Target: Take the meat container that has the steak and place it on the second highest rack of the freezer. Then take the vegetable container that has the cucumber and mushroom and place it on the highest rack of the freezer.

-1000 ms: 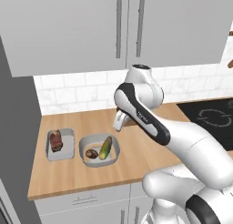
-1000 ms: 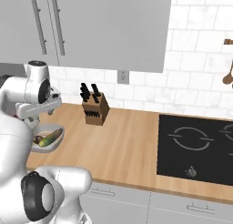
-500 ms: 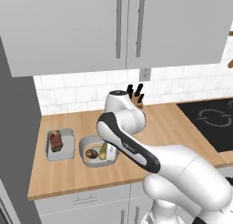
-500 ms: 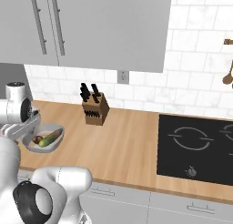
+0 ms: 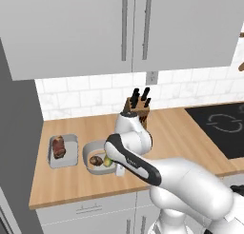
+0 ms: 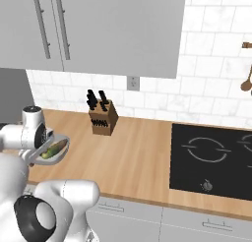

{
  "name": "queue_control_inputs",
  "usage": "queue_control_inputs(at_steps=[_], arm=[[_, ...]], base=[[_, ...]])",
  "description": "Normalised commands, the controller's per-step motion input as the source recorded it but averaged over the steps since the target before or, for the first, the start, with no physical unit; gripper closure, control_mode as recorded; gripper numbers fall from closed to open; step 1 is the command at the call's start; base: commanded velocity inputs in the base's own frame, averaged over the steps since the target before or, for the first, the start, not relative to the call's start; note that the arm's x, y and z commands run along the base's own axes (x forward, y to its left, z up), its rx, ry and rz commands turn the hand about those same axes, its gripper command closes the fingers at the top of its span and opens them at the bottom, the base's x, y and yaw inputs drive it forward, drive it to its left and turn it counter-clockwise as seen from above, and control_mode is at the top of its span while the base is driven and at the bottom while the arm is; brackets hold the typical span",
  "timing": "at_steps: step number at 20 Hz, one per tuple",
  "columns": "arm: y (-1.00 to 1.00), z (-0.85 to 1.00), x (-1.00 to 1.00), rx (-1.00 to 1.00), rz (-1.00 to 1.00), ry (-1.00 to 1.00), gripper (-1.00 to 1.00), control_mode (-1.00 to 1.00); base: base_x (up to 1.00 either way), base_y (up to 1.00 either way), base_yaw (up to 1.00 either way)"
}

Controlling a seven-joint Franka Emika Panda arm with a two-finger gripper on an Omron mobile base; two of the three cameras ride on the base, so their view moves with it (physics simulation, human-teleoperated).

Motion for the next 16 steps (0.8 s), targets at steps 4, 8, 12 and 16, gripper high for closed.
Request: queue_control_inputs(at_steps=[4, 8, 12, 16], arm=[[0.31, -0.06, 0.29, -0.07, 0.01, 0.0, -1.0, -1.0], [0.08, -0.03, 0.0, 0.0, 0.02, 0.0, -1.0, -1.0], [-0.11, -0.21, 0.0, 0.0, 0.0, 0.0, -1.0, -1.0], [-0.18, -0.45, 0.0, 0.0, 0.0, 0.0, -1.0, -1.0]], base=[[0.0, 0.0, 0.0], [0.0, 0.0, 0.0], [0.0, 0.0, 0.0], [0.0, 0.0, 0.0]])
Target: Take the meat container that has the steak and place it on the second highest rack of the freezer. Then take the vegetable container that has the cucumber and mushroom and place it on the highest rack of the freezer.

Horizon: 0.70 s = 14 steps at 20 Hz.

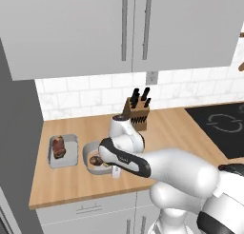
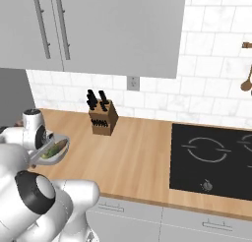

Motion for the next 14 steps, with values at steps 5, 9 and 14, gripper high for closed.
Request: queue_control_inputs(at_steps=[5, 9, 14], arm=[[-0.19, -0.43, 0.14, 0.0, 0.0, 0.0, -1.0, -1.0], [-0.03, -0.21, 0.19, 0.0, 0.0, 0.0, -1.0, -1.0], [0.0, -0.11, 0.34, -0.05, 0.0, 0.0, -1.0, -1.0]], base=[[0.0, 0.0, 0.0], [0.0, 0.0, 0.0], [0.0, 0.0, 0.0]])
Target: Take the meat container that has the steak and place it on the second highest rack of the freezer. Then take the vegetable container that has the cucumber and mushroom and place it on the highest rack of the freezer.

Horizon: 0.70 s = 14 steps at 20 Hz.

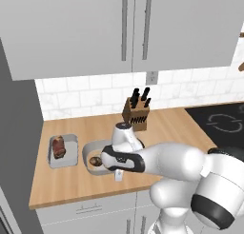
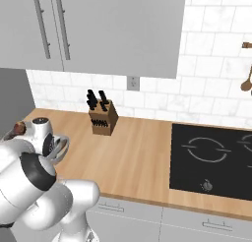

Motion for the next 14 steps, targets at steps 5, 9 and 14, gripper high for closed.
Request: queue_control_inputs(at_steps=[5, 9, 14], arm=[[0.0, -0.28, 0.12, -0.01, 0.0, 0.0, 1.0, -1.0], [0.0, -0.21, 0.0, 0.03, 0.0, 0.0, 1.0, -1.0], [-0.1, -0.06, 0.02, 0.0, 0.0, 0.0, 1.0, -1.0]], base=[[0.0, 0.0, 0.0], [0.0, 0.0, 0.0], [0.0, 0.0, 0.0]])
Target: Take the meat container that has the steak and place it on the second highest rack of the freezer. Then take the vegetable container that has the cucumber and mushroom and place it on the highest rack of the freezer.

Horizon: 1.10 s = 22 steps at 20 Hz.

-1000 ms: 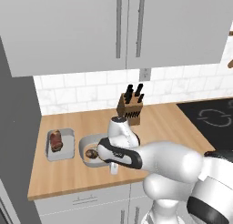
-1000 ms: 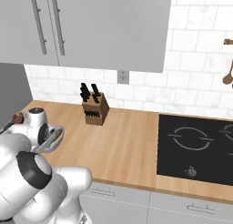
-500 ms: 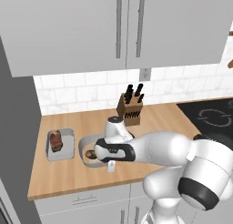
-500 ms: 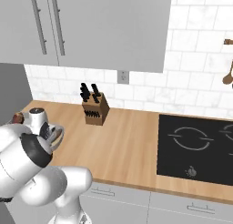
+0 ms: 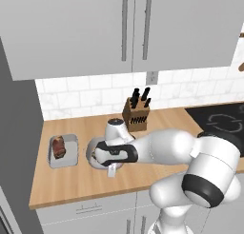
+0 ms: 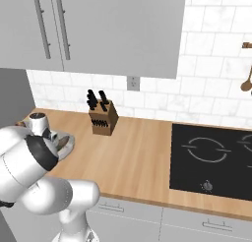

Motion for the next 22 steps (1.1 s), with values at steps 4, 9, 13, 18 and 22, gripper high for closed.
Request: queue_control_inputs(at_steps=[4, 9, 13, 18, 22], arm=[[-0.22, 0.21, -0.04, 0.02, 0.03, -0.02, 1.0, -1.0], [-0.18, 0.88, -0.09, 0.02, 0.12, -0.1, 1.0, -1.0], [-0.12, 1.0, 0.0, -0.03, 0.07, -0.09, 1.0, -1.0], [-0.04, 1.0, 0.0, -0.03, -0.02, -0.02, 1.0, -1.0], [0.0, 1.0, 0.03, -0.04, -0.16, 0.13, 1.0, -1.0]], base=[[0.0, 0.0, 0.0], [0.0, 0.0, 0.0], [0.0, 0.0, 0.0], [0.0, 0.0, 0.0], [0.0, 0.0, 0.0]])
